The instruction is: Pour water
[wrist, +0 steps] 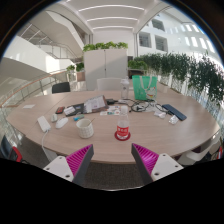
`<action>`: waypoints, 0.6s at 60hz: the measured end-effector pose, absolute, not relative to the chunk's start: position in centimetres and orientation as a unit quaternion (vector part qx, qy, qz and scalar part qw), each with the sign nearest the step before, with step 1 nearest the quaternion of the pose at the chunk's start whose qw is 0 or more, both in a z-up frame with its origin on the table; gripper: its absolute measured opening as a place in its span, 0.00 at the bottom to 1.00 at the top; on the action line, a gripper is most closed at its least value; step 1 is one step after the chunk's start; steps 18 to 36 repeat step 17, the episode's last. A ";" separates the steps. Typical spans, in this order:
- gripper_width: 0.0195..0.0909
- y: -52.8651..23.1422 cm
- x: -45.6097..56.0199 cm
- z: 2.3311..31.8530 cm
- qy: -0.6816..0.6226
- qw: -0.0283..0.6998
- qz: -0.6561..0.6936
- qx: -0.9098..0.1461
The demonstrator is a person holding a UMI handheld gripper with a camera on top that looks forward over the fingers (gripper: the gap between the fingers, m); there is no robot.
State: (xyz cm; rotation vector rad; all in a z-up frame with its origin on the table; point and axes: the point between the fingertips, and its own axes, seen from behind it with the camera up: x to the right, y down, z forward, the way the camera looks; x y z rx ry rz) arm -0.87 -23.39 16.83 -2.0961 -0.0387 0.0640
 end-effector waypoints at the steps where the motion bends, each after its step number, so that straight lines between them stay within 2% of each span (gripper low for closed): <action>1: 0.91 -23.9 -1.0 17.1 -0.015 0.500 0.026 -0.866; 15: 0.91 -28.6 -2.0 20.2 0.005 0.504 0.028 -0.863; 36: 0.91 -28.9 -1.9 20.3 0.004 0.505 0.029 -0.863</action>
